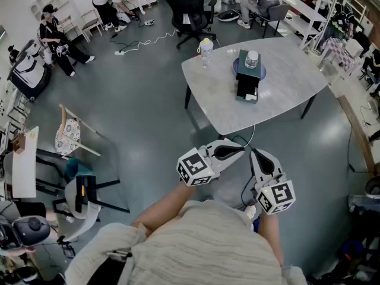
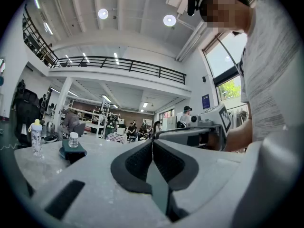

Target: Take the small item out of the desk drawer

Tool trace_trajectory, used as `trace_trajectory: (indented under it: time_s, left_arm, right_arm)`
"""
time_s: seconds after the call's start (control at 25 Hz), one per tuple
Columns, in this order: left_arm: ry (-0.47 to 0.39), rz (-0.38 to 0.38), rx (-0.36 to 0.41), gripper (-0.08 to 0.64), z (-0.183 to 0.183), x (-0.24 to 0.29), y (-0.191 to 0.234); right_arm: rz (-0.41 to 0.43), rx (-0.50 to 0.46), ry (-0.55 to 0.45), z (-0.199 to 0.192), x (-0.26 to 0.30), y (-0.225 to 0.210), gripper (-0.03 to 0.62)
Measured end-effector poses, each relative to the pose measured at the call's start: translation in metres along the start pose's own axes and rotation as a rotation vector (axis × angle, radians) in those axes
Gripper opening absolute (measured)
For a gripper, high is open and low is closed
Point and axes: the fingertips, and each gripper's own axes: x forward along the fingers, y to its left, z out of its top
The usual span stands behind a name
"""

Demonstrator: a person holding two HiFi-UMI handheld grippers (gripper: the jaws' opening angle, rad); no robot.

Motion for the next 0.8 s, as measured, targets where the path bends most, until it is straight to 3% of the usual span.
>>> trace_trajectory:
  time_s: [0.48,0.8]
  left_arm:
    - [-0.015,-0.015,-0.001,0.018,0.006,-0.007,0.000]
    - [-0.025,-0.009,-0.015,0.018,0.002,-0.011,0.004]
  right_arm:
    - [-0.026,-0.007,-0.004,0.005,0.002,0.006,0.009]
    - [0.026,0.019,-0.038,0.007,0.007,0.015,0.011]
